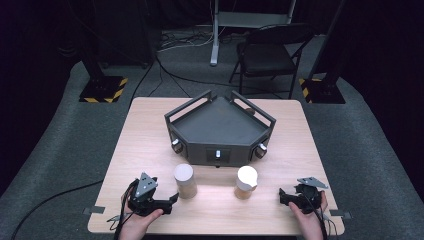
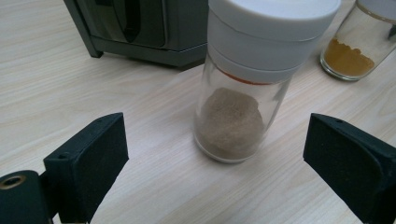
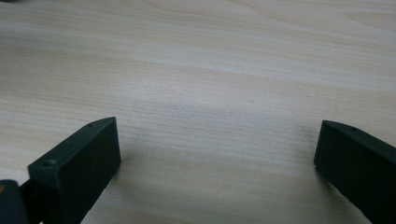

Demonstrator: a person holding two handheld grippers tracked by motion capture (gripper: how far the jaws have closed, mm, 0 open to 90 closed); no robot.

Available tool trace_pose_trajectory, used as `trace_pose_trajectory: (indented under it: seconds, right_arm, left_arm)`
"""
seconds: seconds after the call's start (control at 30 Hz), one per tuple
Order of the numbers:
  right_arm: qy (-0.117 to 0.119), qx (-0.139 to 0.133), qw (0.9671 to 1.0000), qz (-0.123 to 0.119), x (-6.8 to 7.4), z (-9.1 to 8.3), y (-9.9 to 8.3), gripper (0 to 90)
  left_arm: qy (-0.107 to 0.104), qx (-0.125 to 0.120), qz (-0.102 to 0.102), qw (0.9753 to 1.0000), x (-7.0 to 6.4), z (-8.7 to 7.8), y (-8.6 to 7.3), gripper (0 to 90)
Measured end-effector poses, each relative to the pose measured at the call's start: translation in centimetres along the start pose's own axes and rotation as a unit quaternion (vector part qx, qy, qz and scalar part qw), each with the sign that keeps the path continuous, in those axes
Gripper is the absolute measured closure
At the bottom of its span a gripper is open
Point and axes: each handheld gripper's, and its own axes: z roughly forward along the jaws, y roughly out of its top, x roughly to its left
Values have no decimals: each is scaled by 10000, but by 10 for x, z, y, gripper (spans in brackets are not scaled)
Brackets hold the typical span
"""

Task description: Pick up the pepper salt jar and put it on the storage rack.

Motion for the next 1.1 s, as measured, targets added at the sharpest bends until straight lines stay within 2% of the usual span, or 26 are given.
trace_pose_trajectory:
  seconds: [0.43, 1.1]
  right_arm:
    - [11, 2, 10000, -5, 0, 0, 0, 0]
    - [14, 6, 10000, -6, 0, 0, 0, 0]
  left_arm:
    - [-118, 54, 137, 9998, -11, 18, 5, 70]
    - [-185, 10, 62, 9998, -8, 36, 13, 92]
